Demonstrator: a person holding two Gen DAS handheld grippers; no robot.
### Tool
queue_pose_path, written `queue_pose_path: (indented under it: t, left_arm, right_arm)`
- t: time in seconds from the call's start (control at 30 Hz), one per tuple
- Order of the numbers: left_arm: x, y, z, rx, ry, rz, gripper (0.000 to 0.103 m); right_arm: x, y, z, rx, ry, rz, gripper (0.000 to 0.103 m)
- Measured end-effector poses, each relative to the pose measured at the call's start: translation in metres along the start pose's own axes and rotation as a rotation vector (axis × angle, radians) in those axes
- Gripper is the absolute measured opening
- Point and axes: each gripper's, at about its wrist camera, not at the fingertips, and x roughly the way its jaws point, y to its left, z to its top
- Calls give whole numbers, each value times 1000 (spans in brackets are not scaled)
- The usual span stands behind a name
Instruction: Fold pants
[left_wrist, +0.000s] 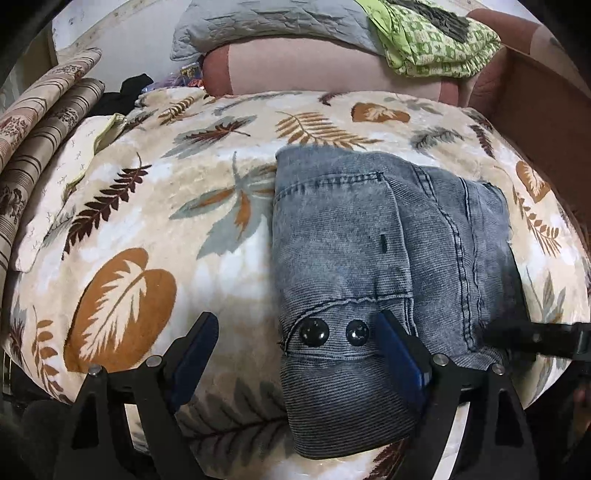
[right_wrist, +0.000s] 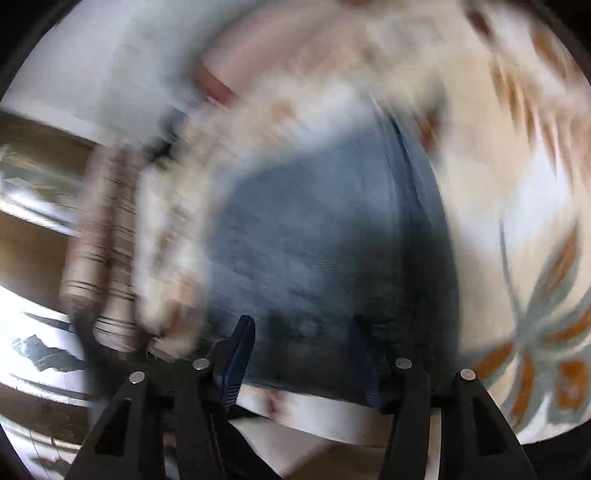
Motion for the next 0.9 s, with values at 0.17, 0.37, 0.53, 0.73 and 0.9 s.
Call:
queue_pose_path:
  t: [0.17, 0.37, 0.53, 0.73, 0.9]
  left_arm:
    - [0, 1, 0, -2, -4, -2, 87]
    - [5, 3, 2, -12, -5, -10, 87]
    - [5, 3, 1, -14, -5, -16, 87]
    - [-16, 21, 3, -96, -38, -102, 87]
    - [-18, 22, 2, -95, -31, -99, 87]
  right_arm:
    - [-11, 3, -1, -7, -14, -17, 43]
    - [-32, 65, 32, -146, -106, -44, 59]
    - [-13, 74, 86, -140, -141, 5, 67]
    - [36, 20, 100, -25, -57, -104, 66]
    - [-1, 30, 71, -69, -92, -141, 66]
